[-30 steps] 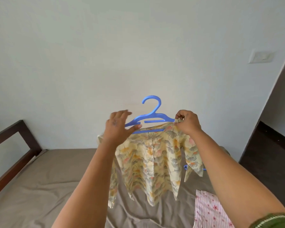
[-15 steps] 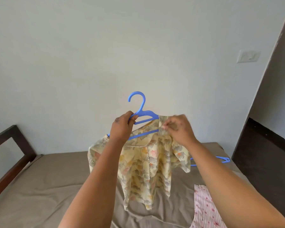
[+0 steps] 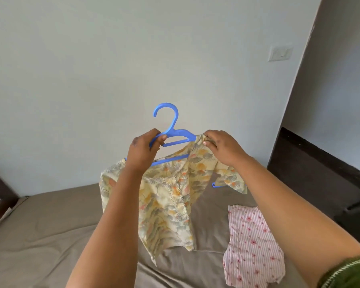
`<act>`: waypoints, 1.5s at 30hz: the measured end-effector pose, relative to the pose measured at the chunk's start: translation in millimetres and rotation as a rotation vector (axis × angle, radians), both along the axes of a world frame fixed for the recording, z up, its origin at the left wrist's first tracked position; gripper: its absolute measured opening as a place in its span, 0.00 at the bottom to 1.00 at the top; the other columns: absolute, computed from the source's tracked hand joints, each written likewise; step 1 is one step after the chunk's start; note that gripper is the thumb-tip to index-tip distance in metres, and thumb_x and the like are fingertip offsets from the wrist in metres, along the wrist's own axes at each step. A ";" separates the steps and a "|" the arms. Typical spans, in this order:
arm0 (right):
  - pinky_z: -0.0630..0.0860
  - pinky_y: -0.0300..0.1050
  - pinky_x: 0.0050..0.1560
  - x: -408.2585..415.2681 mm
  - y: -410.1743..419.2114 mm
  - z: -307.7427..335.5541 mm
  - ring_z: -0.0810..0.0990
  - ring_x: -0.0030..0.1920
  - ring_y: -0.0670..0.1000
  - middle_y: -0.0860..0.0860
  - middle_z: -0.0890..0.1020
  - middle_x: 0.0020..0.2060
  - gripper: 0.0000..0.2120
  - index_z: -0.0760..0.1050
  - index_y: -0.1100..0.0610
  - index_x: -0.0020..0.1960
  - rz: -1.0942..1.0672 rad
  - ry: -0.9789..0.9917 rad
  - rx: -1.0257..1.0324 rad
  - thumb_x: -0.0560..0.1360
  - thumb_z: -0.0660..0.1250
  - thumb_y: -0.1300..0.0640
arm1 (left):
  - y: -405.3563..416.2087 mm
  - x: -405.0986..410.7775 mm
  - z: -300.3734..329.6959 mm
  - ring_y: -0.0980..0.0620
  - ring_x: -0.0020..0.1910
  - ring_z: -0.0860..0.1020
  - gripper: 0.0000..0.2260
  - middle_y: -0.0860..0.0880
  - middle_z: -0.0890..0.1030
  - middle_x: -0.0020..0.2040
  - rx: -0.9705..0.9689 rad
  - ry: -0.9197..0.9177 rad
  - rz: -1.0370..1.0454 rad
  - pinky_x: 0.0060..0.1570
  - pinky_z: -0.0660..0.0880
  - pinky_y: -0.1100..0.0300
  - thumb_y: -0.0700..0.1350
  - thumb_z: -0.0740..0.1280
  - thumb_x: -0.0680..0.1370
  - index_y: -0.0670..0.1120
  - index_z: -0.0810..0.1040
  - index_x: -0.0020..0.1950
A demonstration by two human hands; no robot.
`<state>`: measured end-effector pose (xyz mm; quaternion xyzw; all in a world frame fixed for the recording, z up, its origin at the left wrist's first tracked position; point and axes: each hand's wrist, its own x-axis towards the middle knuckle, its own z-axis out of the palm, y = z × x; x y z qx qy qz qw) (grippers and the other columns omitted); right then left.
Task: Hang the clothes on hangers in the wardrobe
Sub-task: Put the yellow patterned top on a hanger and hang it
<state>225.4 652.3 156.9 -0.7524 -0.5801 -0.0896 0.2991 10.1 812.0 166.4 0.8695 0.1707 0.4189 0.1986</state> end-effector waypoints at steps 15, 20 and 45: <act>0.72 0.41 0.44 -41.1 -185.0 -25.0 0.78 0.40 0.50 0.51 0.81 0.39 0.03 0.78 0.61 0.47 -0.211 0.194 0.174 0.75 0.70 0.62 | -69.2 -55.7 -38.8 0.41 0.46 0.77 0.09 0.45 0.81 0.41 -0.109 0.374 0.141 0.44 0.69 0.55 0.47 0.69 0.77 0.44 0.81 0.54; 0.67 0.26 0.42 -84.7 -290.8 -36.7 0.76 0.41 0.45 0.47 0.79 0.41 0.03 0.77 0.58 0.48 -0.324 0.255 0.161 0.75 0.69 0.61 | -158.1 -65.1 -23.2 0.44 0.37 0.74 0.09 0.45 0.77 0.32 -0.054 0.340 0.072 0.37 0.66 0.57 0.49 0.73 0.74 0.43 0.82 0.44; 0.71 0.49 0.48 -286.1 -868.4 -104.0 0.76 0.42 0.60 0.47 0.72 0.37 0.04 0.80 0.65 0.43 -1.335 0.040 0.167 0.70 0.68 0.70 | -702.7 -28.5 -32.2 0.60 0.25 0.70 0.07 0.54 0.75 0.26 0.071 0.702 -1.162 0.28 0.66 0.69 0.48 0.77 0.70 0.48 0.81 0.35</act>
